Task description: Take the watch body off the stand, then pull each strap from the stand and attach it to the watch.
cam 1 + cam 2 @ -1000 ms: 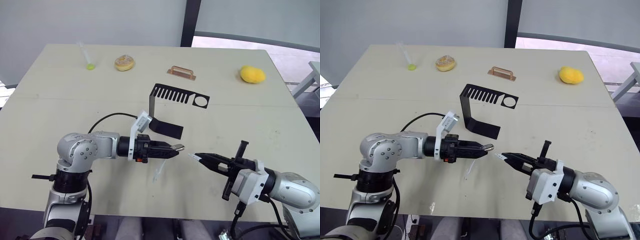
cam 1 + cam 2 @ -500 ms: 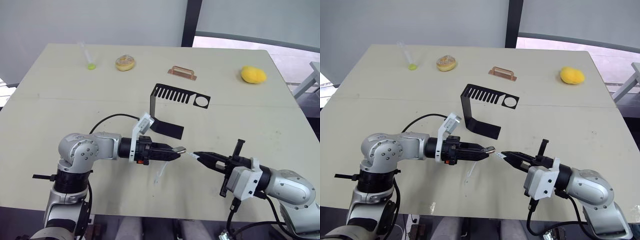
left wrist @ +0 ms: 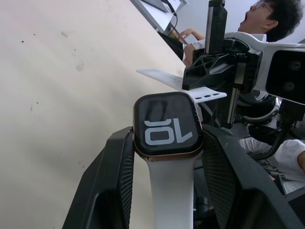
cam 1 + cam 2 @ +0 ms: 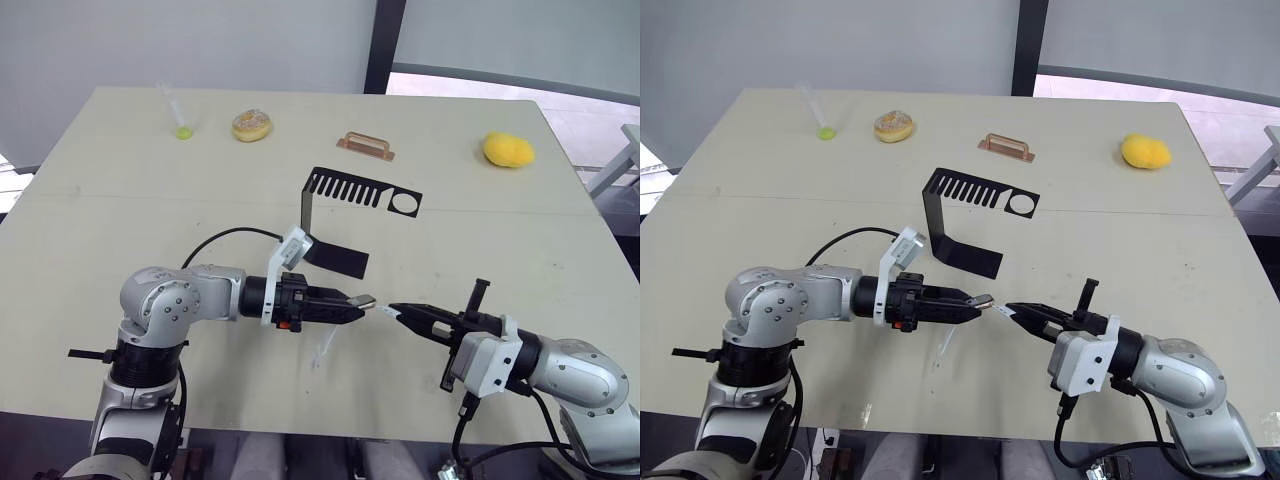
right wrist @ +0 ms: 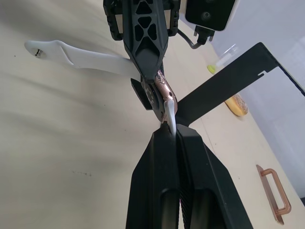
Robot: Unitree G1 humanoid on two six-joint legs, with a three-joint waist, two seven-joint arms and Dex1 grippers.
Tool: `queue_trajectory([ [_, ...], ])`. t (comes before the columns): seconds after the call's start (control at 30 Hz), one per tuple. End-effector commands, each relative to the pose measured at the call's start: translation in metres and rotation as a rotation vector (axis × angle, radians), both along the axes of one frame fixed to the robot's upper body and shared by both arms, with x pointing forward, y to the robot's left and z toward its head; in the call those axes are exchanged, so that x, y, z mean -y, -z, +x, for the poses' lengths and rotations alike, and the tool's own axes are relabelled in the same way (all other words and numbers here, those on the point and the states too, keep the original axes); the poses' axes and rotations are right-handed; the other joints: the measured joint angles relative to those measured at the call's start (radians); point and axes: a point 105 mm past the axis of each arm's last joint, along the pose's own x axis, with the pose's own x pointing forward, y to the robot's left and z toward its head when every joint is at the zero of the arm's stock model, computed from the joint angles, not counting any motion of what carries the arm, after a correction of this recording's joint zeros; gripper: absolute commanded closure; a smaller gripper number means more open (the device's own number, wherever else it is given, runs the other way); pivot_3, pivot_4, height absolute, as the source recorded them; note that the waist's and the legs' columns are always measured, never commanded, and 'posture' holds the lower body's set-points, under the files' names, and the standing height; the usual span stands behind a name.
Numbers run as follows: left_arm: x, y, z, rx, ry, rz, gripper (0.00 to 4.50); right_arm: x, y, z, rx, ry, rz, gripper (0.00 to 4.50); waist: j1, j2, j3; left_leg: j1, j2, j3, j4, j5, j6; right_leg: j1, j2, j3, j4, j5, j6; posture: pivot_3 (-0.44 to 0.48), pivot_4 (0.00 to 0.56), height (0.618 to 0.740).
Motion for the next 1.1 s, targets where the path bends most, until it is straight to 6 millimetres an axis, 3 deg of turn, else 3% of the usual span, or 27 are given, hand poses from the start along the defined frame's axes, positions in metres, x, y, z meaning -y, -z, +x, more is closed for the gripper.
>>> queue_trajectory([
  [0.03, 0.0044, -0.0069, -0.0075, 0.019, 0.043, -0.029, 2.92, -0.0019, -0.0069, -0.0010, 0.037, -0.009, 0.020, 4.50, 0.000, 0.000, 0.000, 0.000, 0.000, 0.000, 0.000, 0.000, 0.000, 0.000, 0.000, 0.000, 0.000, 0.000, 0.000, 0.000, 0.150, 0.740],
  [1.1, 0.0054, -0.0026, -0.0095, 0.001, 0.041, -0.026, 2.92, -0.0026, -0.0056, -0.0012, 0.034, -0.020, 0.015, 4.50, 0.000, 0.000, 0.000, 0.000, 0.000, 0.000, 0.000, 0.000, 0.000, 0.000, 0.000, 0.000, 0.000, 0.000, 0.000, 0.000, 0.150, 0.740],
])
